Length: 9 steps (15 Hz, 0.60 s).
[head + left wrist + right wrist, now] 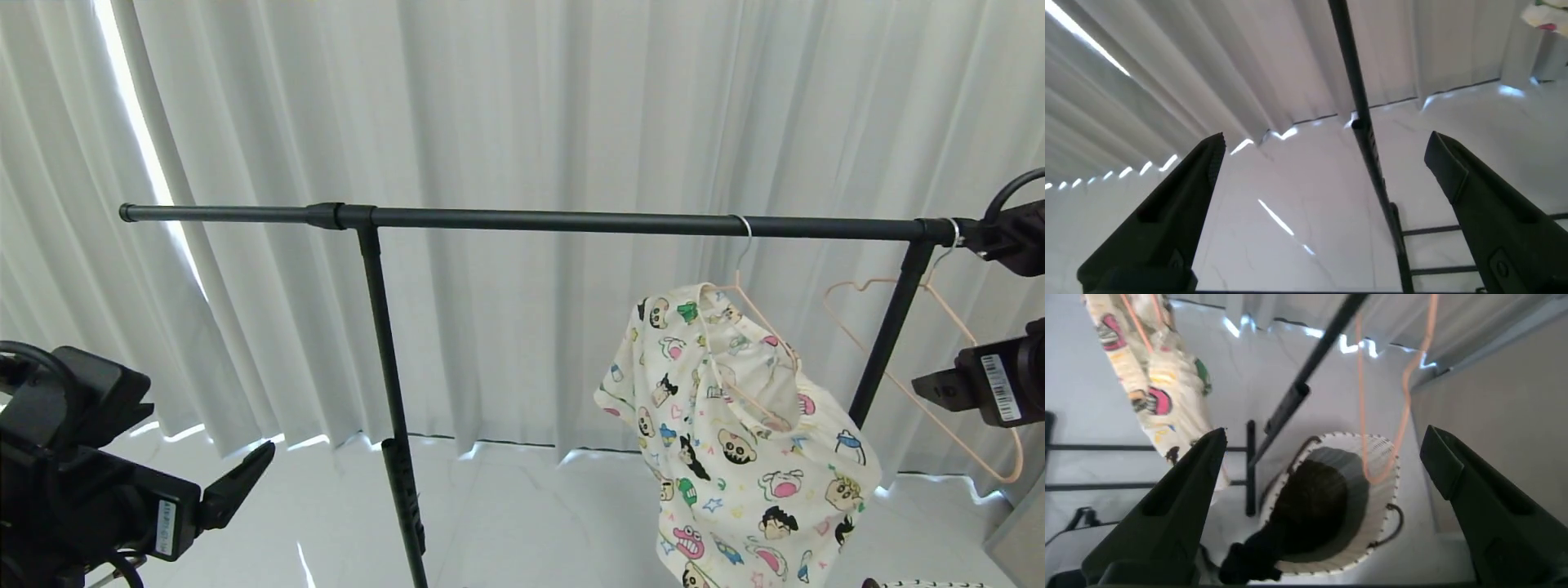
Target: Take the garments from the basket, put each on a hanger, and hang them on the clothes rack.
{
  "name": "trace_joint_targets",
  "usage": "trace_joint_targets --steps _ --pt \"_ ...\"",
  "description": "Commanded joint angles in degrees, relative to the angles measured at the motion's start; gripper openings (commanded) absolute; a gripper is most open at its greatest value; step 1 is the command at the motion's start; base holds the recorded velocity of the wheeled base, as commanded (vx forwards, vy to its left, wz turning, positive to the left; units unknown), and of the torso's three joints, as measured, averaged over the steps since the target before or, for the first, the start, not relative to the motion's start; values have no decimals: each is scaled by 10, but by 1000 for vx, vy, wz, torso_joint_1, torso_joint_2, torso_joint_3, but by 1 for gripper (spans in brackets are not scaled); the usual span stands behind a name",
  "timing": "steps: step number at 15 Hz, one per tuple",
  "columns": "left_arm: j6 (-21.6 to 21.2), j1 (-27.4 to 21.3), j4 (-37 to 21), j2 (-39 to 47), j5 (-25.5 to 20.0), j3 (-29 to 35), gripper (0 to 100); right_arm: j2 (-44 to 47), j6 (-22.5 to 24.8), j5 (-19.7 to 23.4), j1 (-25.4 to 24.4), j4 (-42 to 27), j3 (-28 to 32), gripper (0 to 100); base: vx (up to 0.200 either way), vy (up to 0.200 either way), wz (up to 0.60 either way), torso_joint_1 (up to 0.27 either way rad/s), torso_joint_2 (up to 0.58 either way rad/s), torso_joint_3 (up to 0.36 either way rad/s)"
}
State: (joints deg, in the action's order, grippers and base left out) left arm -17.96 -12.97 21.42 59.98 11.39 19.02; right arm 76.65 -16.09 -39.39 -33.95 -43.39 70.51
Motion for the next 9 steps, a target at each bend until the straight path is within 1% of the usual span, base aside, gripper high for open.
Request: trace_joint_targets --steps 1,3,5,9 --pt "1 20 0 1 0 -4 100 -19 1 -2 1 0 -5 100 -200 0 0 -7 2 7" --pt "8 36 0 0 0 -6 100 -19 1 -2 7 0 -5 100 -200 0 0 -5 0 5" --pt "37 52 0 -3 0 -20 100 -28 1 -3 9 0 -9 100 -200 0 0 -7 0 7" --pt "41 66 0 -18 0 -28 100 -32 4 -3 18 1 -15 100 -200 0 0 6 1 1"
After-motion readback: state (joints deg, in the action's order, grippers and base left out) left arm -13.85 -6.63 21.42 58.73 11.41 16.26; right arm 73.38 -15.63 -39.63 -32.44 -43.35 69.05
